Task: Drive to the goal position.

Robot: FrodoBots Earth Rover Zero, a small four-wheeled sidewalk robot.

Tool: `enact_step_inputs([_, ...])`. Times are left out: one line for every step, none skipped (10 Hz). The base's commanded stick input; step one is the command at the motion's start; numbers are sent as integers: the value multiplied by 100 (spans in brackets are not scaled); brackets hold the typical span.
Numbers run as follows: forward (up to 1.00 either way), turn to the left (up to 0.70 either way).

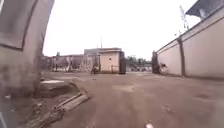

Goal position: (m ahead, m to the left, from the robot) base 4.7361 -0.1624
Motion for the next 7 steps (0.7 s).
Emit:
enact_step_inputs([70,0])
enact_step_inputs([70,0])
enact_step_inputs([70,0])
enact_step_inputs([70,0])
enact_step_inputs([70,-28])
enact_step_inputs([70,-28])
enact_step_inputs([70,-28])
